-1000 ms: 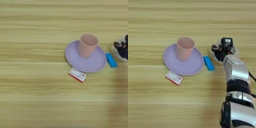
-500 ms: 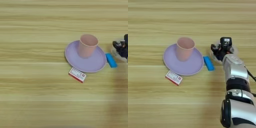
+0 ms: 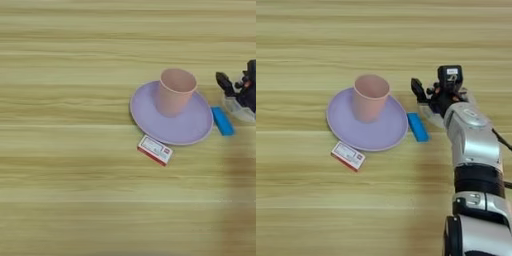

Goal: Move the objects on the table

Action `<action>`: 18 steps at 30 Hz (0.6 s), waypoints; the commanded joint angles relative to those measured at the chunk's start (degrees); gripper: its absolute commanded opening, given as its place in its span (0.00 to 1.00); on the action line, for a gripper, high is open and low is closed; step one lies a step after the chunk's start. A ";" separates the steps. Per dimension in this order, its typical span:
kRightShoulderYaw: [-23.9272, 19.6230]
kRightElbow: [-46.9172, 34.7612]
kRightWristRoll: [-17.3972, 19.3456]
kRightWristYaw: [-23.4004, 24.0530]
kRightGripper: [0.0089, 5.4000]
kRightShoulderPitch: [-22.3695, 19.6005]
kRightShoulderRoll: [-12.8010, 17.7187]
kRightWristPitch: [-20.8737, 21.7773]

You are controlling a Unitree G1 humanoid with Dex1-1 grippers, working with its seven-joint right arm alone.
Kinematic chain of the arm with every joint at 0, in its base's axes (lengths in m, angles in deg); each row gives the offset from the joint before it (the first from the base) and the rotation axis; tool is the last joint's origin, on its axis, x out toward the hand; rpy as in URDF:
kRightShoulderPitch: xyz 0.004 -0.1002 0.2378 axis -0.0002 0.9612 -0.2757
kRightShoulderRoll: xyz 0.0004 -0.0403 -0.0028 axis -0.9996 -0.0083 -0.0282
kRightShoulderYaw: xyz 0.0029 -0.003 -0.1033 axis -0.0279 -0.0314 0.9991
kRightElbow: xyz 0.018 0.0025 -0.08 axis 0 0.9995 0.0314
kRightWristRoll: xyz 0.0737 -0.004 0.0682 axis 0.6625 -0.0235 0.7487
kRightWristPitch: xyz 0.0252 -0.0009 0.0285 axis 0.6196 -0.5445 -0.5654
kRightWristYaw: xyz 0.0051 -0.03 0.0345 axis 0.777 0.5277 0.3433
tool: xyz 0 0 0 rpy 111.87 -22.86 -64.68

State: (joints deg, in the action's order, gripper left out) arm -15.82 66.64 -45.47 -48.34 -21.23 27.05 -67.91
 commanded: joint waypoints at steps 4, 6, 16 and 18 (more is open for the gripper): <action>-3.10 -16.92 2.69 -4.46 0.90 6.81 5.70 -1.41; -4.23 -18.46 3.55 -6.79 0.95 8.81 7.21 -1.29; -0.92 -22.91 5.44 -18.49 0.99 15.15 7.73 2.38; 0.05 -22.62 5.52 -18.98 0.99 14.93 7.01 2.40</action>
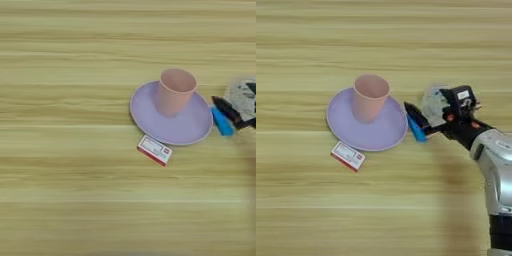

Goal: Move the objects on the table

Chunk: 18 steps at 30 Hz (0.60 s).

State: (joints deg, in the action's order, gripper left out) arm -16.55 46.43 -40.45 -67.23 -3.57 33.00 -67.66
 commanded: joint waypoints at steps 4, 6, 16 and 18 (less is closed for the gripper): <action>2.92 -2.87 0.50 -0.91 0.99 -2.60 -0.25 2.29; 3.51 -2.99 0.34 -1.15 0.99 -2.56 -0.60 2.43; 5.54 -2.86 0.04 -1.66 0.99 -3.05 -1.56 2.85; 6.10 -2.61 -0.06 -1.75 0.99 -3.47 -1.84 2.93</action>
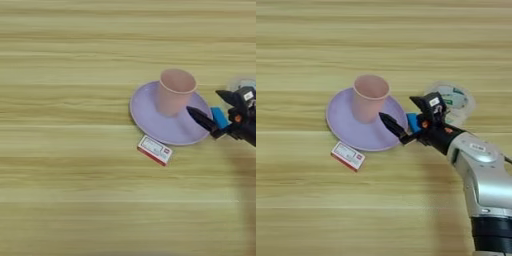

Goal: Move the objects on the table

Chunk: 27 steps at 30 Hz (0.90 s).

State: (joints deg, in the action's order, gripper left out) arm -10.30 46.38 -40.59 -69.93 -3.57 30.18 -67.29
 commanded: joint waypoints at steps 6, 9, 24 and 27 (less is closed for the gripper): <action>0.98 -2.07 0.09 0.89 0.99 -4.57 0.29 2.74; 1.44 -1.72 -0.10 1.23 0.99 -5.51 -0.19 2.59; 4.16 0.97 -1.12 1.84 0.99 -9.26 -1.28 2.66; 4.84 1.99 -1.57 1.89 0.99 -9.85 -1.50 3.00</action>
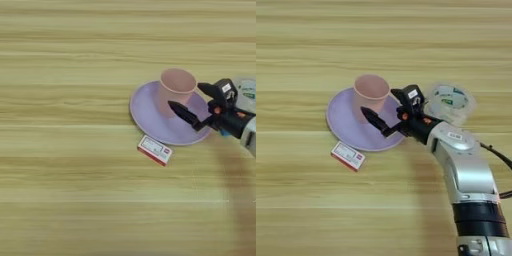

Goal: Move the objects on the table

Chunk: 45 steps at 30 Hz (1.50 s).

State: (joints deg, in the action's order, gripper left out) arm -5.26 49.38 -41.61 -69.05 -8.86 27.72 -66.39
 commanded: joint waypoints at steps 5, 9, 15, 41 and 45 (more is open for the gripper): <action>0.54 0.33 -0.96 0.79 0.99 -5.30 0.49 2.42; 0.84 1.91 -1.24 0.74 0.99 -6.26 0.00 2.81; 0.91 3.57 -1.52 0.73 0.99 -7.31 -0.43 3.60; 2.14 11.52 -2.96 1.65 0.99 -11.71 -3.98 7.58; 2.37 13.11 -3.45 2.33 0.99 -12.43 -4.91 8.34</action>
State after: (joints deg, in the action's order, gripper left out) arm -2.34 63.65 -44.83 -68.34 -16.29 22.21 -60.54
